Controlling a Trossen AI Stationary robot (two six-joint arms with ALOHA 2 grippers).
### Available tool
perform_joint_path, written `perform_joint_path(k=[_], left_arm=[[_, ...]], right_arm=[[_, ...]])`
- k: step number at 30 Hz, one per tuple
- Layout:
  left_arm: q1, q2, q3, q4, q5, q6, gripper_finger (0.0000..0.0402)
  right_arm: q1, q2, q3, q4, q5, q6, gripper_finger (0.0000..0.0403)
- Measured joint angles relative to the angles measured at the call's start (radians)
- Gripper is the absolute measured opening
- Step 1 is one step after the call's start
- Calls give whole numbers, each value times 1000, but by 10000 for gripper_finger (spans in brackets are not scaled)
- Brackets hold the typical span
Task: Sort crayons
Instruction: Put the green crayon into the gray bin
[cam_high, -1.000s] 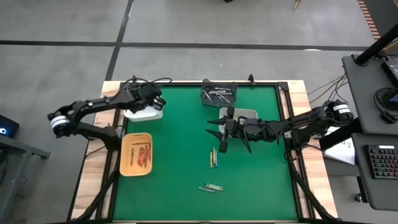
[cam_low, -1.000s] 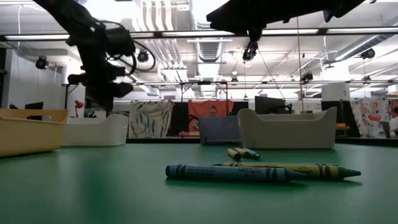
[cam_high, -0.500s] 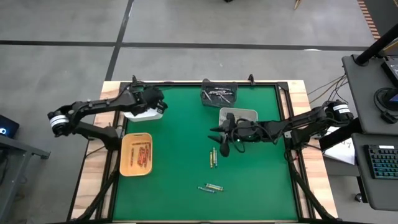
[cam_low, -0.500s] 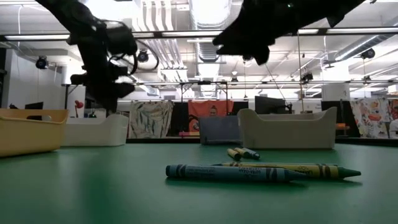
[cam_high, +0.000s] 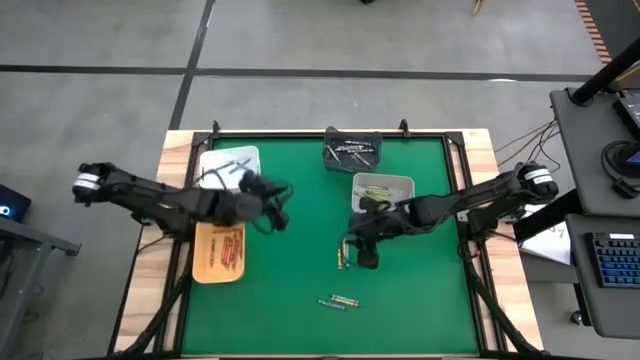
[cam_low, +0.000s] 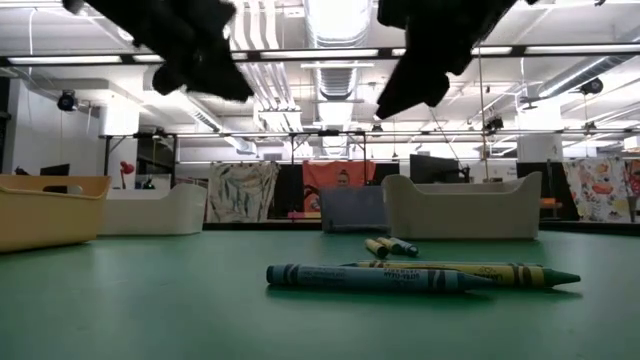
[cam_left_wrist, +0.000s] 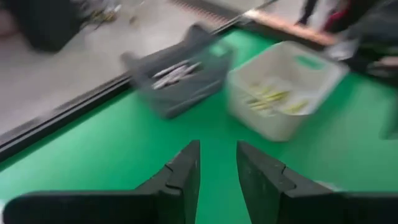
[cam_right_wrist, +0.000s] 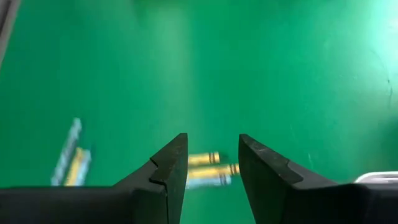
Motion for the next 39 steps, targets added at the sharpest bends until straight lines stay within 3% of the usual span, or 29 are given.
perform_joint_path(k=[9, 14, 18, 26, 39], left_arm=[[-314, 81, 0, 369, -230, 65, 86], [-401, 133, 0, 574, -264, 169, 87], [-435, 158, 0, 661, -265, 215, 87], [-444, 162, 0, 668, -282, 227, 87], [-443, 162, 0, 662, -282, 245, 87]], right_arm=[[32, 107, 163, -263, -5, -393, 129], [32, 196, 204, -264, -7, -614, 129], [32, 287, 234, -262, -7, -726, 128], [31, 436, 308, -267, -7, -851, 128], [17, 513, 333, -271, -15, -927, 128]])
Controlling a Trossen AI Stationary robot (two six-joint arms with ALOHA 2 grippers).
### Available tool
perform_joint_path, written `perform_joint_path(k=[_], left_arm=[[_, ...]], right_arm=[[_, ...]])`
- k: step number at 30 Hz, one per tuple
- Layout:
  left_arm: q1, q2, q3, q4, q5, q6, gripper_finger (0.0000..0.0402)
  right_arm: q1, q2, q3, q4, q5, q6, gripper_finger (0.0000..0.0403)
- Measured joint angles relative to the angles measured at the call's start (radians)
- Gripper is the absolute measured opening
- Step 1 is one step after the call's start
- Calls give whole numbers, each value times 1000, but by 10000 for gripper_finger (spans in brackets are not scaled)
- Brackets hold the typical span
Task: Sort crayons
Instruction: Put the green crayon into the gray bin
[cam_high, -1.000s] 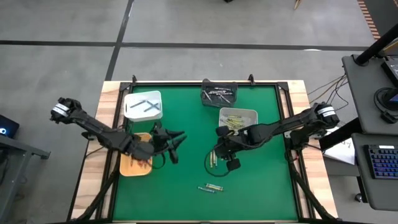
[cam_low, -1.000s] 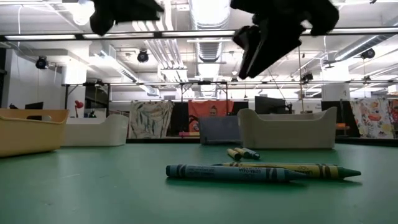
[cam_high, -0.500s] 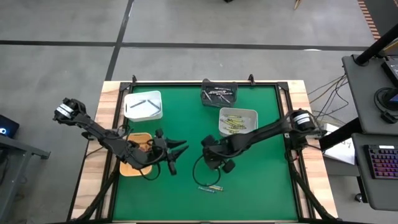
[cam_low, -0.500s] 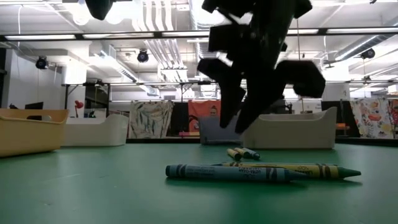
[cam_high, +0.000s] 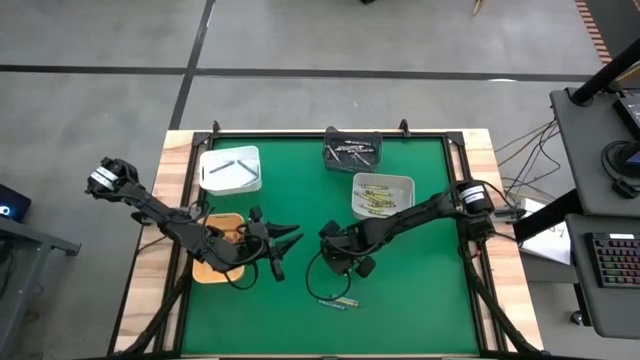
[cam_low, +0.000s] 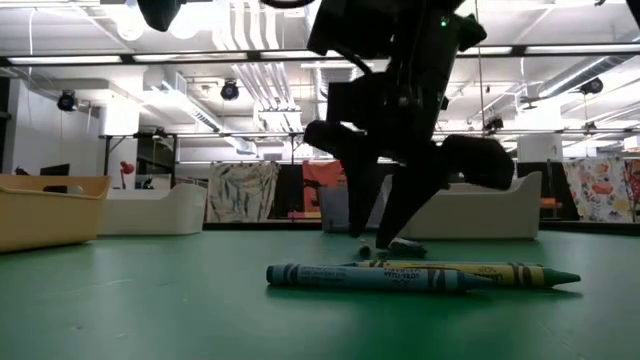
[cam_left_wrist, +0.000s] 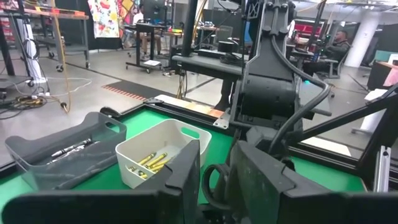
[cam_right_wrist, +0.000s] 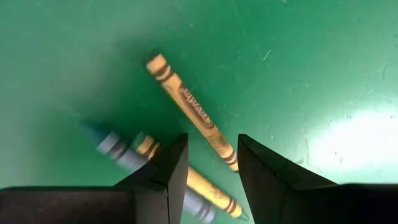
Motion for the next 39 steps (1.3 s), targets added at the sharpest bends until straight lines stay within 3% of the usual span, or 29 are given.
perform_joint_path(k=[14, 23, 29, 39], left_arm=[[0, 0, 0, -2, 0, 4, 87], [0, -1, 0, -2, 0, 1, 87], [0, -1, 0, 1, -1, 0, 87], [0, -10, 0, 7, -26, 1, 87]], right_arm=[[-26, 32, 0, 67, -70, -2, 118], [-75, 67, 1, 114, -235, 27, 67], [-90, 82, 2, 125, -290, 16, 19], [-88, -89, -3, 63, -234, 105, 10]])
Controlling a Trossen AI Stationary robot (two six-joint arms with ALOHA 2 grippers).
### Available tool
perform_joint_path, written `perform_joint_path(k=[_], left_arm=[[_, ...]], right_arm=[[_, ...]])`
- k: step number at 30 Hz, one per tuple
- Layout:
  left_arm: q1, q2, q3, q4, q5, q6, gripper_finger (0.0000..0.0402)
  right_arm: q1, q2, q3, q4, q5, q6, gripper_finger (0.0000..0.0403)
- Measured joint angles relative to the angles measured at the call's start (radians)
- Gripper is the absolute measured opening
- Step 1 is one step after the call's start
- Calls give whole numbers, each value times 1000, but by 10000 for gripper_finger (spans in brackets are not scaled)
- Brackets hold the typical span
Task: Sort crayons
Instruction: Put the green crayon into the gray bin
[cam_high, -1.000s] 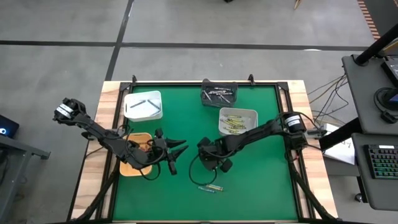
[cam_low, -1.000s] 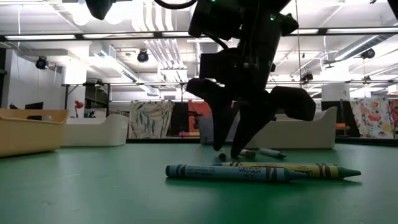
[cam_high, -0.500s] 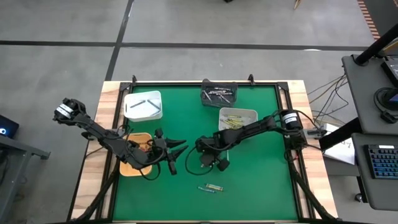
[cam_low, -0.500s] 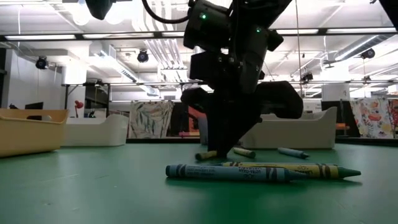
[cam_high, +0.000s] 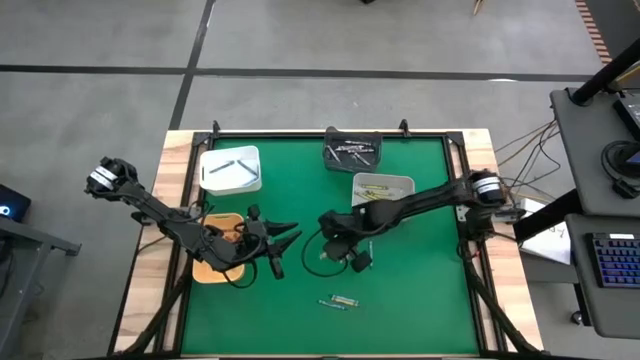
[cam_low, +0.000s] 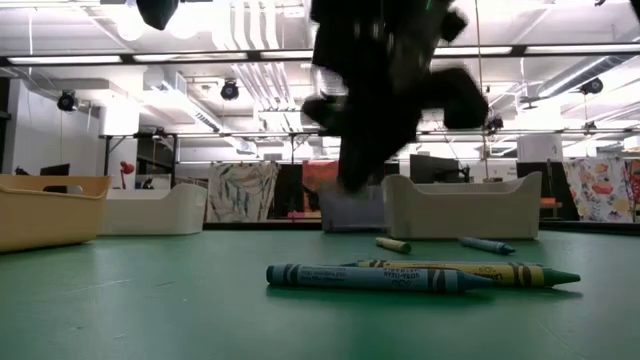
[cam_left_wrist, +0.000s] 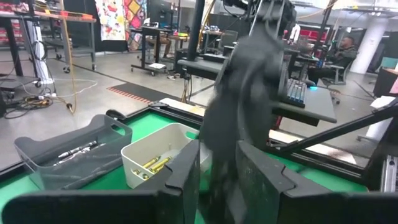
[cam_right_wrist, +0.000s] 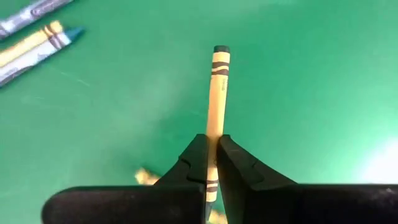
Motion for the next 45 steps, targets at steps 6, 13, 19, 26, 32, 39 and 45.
perform_joint_path(k=[6, 13, 19, 26, 32, 39, 45], left_arm=[[0, -5, 0, 0, -1, 11, 87], [0, -9, 0, 0, -1, 32, 87], [0, -10, 0, 0, 0, 53, 87], [1, -11, 0, 0, -1, 75, 87], [3, -11, 0, 0, -1, 78, 87], [9, -11, 0, 0, -1, 78, 87], [13, -11, 0, 0, 0, 78, 87]], right_arm=[[-18, -146, 1, -117, 204, 146, 9], [-122, -297, -27, -309, 272, 328, 8], [-236, -398, -131, -367, 272, 396, 8], [-366, -435, -312, -330, 270, 424, 8], [-445, -419, -440, -220, 270, 433, 9], [-461, -414, -479, -149, 270, 414, 9], [-461, -414, -480, -140, 269, 417, 35]])
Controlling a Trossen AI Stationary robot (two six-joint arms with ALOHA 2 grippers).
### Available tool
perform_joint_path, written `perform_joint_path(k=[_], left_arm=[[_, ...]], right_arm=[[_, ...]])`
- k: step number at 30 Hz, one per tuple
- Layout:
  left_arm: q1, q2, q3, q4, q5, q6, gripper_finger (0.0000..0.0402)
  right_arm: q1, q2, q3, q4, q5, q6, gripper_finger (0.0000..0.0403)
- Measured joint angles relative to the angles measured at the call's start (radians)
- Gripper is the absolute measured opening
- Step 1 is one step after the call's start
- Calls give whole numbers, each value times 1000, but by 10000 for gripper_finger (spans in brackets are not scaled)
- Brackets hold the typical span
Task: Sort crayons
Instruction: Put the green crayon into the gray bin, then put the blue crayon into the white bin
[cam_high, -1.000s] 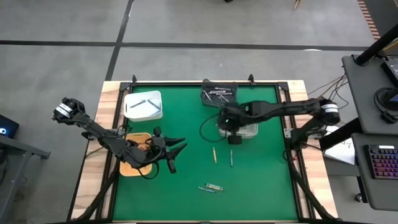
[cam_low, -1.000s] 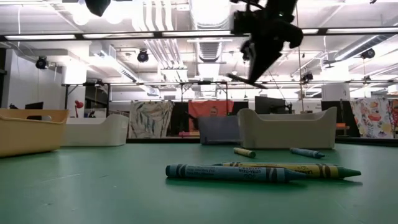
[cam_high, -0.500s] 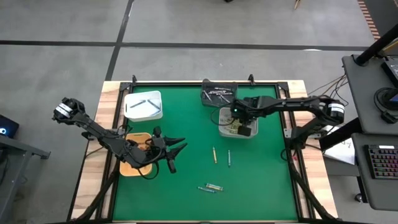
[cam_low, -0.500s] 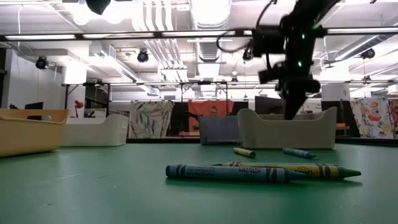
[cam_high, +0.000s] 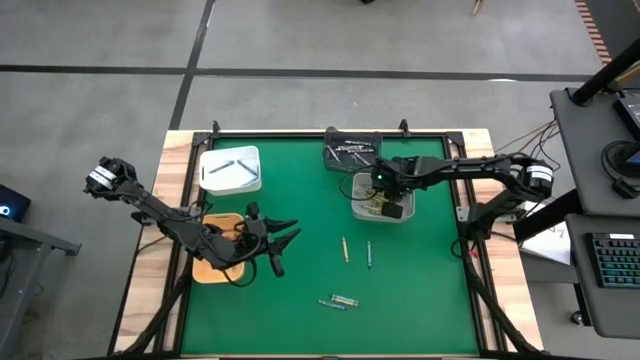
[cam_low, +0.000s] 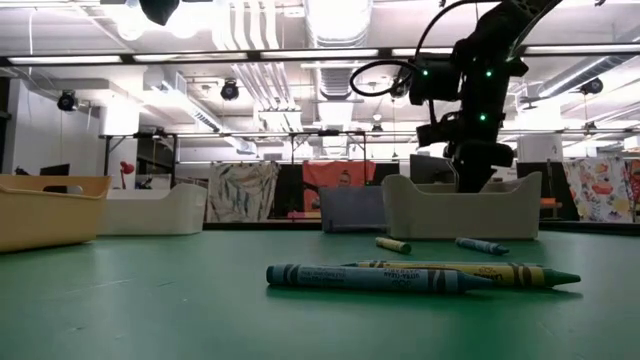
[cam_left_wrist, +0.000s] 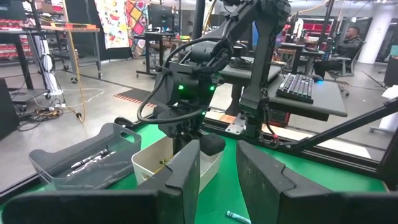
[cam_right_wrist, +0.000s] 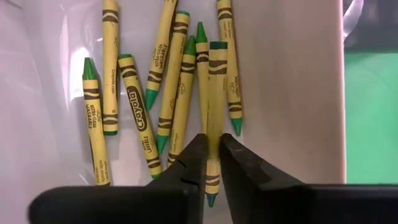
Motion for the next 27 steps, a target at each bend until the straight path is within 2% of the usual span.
perform_joint_path(k=[5, 11, 16, 23, 27], left_arm=[[1, 0, 0, 0, 0, 0, 87], [1, 0, 0, 0, 0, -5, 87], [1, 3, 0, 0, 2, -28, 87], [1, 45, 0, -1, 3, -133, 87], [1, 75, 0, 0, 4, -173, 87]], right_arm=[[0, 0, 1, 5, 0, 7, 73], [1, -4, 41, -7, 0, 33, 99], [16, -22, 122, -83, -1, 105, 101], [101, -85, 222, -193, -8, 255, 98], [173, -133, 244, -200, -80, 362, 94]])
